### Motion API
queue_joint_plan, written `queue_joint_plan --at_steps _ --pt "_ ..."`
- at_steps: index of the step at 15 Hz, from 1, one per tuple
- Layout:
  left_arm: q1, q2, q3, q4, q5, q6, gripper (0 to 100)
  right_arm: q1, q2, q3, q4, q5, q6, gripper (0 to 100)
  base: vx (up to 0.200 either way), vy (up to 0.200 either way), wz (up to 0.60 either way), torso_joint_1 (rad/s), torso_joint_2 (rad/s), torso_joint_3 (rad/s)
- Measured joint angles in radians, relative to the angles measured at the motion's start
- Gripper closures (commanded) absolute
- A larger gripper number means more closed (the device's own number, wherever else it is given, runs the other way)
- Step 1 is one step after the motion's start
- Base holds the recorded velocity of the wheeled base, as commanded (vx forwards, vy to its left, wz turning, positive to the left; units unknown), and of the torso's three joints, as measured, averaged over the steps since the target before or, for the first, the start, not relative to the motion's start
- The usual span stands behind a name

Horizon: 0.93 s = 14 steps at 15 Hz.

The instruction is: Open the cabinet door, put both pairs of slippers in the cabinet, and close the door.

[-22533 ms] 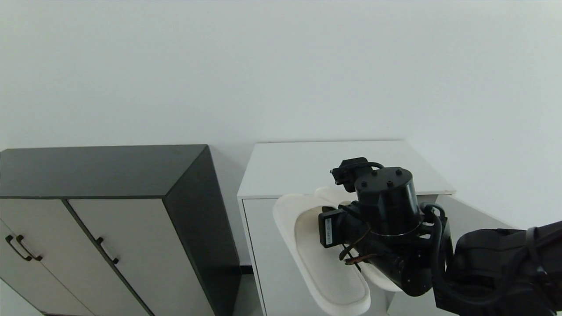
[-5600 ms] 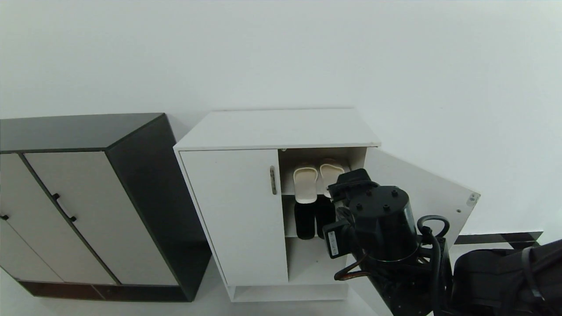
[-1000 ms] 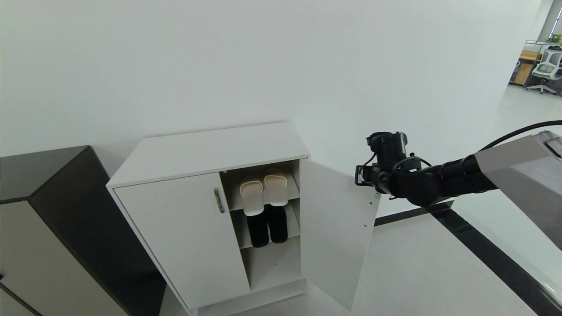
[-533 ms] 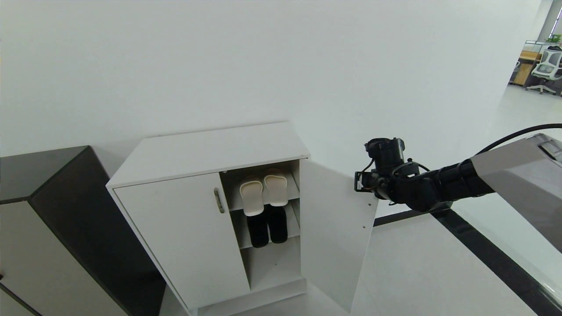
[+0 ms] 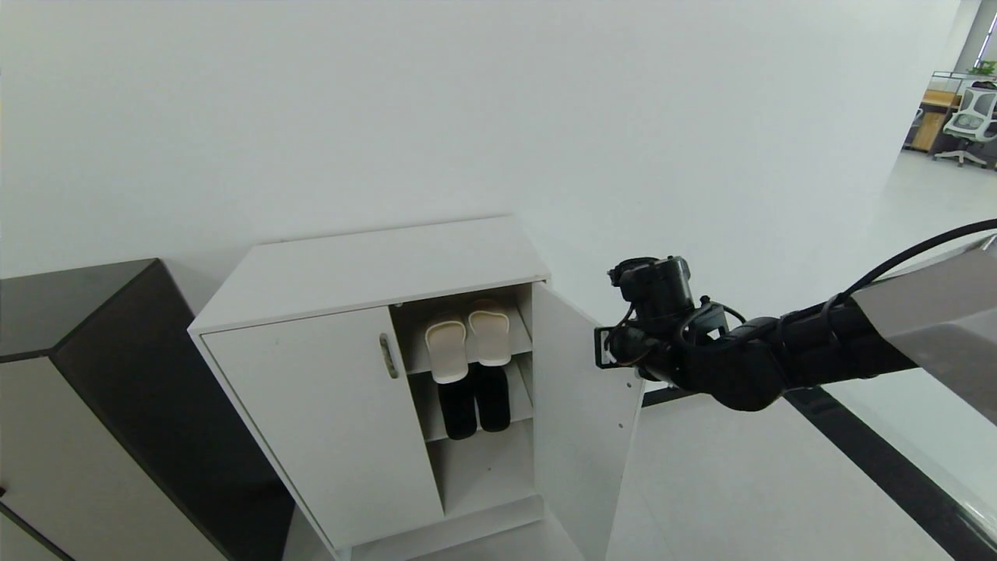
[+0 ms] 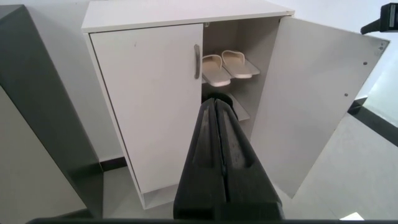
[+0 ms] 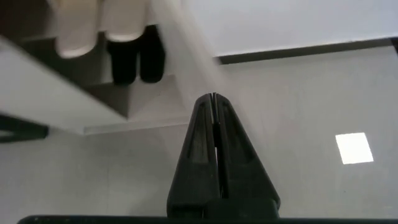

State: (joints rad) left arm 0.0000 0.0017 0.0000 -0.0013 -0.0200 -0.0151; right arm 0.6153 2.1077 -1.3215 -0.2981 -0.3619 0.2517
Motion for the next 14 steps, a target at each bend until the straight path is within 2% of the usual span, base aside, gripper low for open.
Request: queue_joint_plan --at_steps 3,9,14 --pt "0.0 0.0 0.0 0.0 0.0 0.0 100 0.029 -0.034 0.024 -0.003 -0.026 -0.001 100 0.0 0.0 0.0 0.0 0.0 0.0" --pt "0.0 0.0 0.0 0.0 0.0 0.0 100 -0.043 -0.031 0.024 -0.002 -0.023 -0.005 100 0.0 0.0 0.0 0.0 0.0 0.0" --pt "0.0 0.0 0.0 0.0 0.0 0.0 100 -0.056 0.014 0.029 -0.003 -0.021 0.0 100 0.0 0.0 0.0 0.0 0.0 0.0"
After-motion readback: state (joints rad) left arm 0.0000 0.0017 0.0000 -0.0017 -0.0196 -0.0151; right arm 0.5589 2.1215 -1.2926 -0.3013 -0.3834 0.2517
